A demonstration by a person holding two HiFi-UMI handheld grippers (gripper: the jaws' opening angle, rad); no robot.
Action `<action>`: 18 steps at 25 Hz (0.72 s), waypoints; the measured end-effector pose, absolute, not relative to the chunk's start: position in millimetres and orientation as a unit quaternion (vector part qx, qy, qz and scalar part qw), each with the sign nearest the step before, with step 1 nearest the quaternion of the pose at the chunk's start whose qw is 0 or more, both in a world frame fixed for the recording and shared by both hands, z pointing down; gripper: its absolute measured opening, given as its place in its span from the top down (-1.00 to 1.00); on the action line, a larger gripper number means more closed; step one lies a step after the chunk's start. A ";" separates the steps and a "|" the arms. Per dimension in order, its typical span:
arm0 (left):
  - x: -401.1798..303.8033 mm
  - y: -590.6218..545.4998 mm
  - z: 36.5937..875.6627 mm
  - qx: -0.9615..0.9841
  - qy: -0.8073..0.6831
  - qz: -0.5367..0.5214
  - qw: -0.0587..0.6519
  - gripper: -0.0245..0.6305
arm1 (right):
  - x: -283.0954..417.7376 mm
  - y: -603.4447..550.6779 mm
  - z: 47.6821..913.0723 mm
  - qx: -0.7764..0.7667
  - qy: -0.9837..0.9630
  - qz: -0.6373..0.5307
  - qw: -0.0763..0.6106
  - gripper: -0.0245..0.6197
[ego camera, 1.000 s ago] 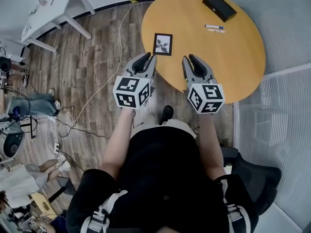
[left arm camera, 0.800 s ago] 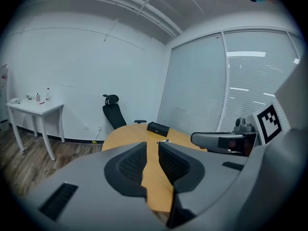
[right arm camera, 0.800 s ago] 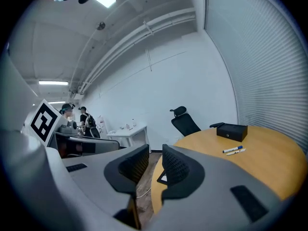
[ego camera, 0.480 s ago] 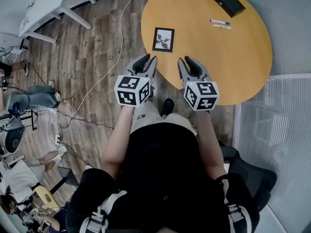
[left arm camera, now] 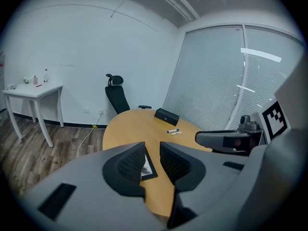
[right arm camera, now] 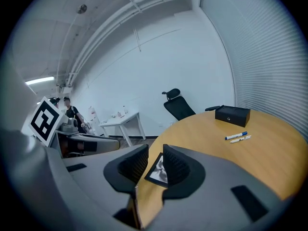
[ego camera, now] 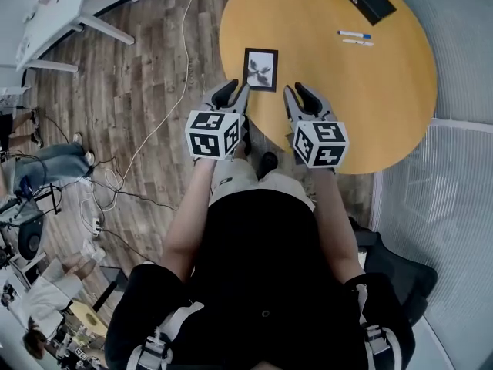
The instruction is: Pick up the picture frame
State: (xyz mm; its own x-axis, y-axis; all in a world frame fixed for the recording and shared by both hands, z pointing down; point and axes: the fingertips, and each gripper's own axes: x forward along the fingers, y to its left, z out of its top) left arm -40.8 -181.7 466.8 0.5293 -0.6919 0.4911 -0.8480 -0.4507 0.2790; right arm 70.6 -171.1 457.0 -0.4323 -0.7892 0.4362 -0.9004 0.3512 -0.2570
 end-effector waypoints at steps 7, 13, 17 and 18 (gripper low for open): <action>-48.1 -237.9 519.9 0.828 -0.441 0.191 0.288 0.64 | 59.0 -224.8 501.1 0.527 -0.793 0.265 0.153 0.57; -47.4 -267.2 572.3 0.816 -0.430 0.230 0.312 0.62 | 59.0 -252.3 547.4 0.529 -0.776 0.294 0.177 0.56; -48.3 -280.7 602.9 0.806 -0.425 0.247 0.328 0.62 | 59.2 -263.7 578.2 0.530 -0.765 0.313 0.191 0.56; -48.2 -283.0 608.9 0.804 -0.424 0.252 0.332 0.62 | 58.9 -265.9 584.4 0.530 -0.762 0.318 0.194 0.56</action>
